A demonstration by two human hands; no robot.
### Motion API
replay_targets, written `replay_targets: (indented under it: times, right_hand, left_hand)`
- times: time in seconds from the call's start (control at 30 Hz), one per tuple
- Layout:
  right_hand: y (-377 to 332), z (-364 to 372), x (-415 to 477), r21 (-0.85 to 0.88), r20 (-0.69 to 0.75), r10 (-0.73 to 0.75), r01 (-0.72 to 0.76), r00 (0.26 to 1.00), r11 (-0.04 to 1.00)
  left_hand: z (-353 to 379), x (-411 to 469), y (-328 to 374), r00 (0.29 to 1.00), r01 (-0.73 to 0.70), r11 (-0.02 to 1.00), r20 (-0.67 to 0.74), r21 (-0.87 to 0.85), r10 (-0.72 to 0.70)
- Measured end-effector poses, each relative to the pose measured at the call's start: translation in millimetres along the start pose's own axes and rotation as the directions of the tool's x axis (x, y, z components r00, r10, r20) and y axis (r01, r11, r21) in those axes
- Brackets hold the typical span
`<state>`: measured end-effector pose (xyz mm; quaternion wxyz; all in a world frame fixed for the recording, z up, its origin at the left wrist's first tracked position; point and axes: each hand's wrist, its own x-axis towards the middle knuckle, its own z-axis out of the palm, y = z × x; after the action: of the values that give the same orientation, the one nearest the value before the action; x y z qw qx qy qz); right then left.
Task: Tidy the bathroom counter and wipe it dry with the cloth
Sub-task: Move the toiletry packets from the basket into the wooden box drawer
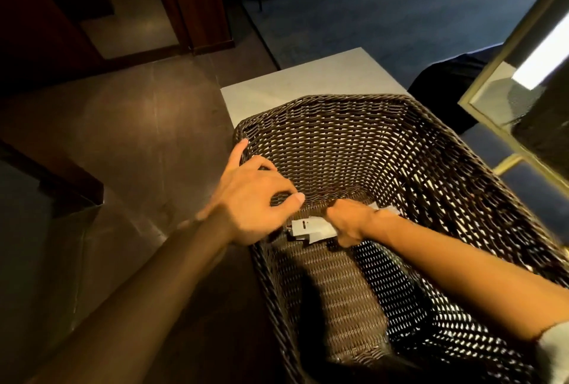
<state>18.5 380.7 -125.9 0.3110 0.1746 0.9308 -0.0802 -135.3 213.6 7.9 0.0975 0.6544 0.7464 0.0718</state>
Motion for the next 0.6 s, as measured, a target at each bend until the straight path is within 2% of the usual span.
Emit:
replay_targets:
  times: [0.07, 0.13, 0.3, 0.43, 0.6]
  right_hand:
    - [-2.0, -13.2, -28.6, 0.007, -0.057, 0.044, -0.044, 0.997, 0.999]
    - [-5.4, -28.7, -67.8, 0.029, -0.18, 0.099, -0.096, 0.979, 0.995]
    - [-17.7, -56.1, -177.3, 0.208, -0.386, 0.323, -0.259, 0.864, 0.943]
    - [-38.5, -52.3, -265.6, 0.287, -0.478, 0.501, -0.41, 0.721, 0.866]
    - [-75.1, 0.6, -374.7, 0.521, -0.511, 0.721, -0.499, 0.468, 0.693]
  left_hand:
    - [0.8, -1.1, -4.1, 1.0, -0.017, 1.0, -0.014, -0.001, 0.017]
    - [0.4, -2.3, -6.7, 0.999, -0.037, 0.999, -0.024, 0.001, 0.037]
    - [-7.4, -4.0, -6.7, 0.998, -0.062, 0.997, 0.02, 0.053, 0.061]
    - [-11.9, -4.1, -6.3, 0.998, -0.064, 0.996, 0.026, 0.07, 0.062]
    - [-13.4, -2.9, -9.8, 0.994, -0.101, 0.986, 0.048, 0.135, 0.095]
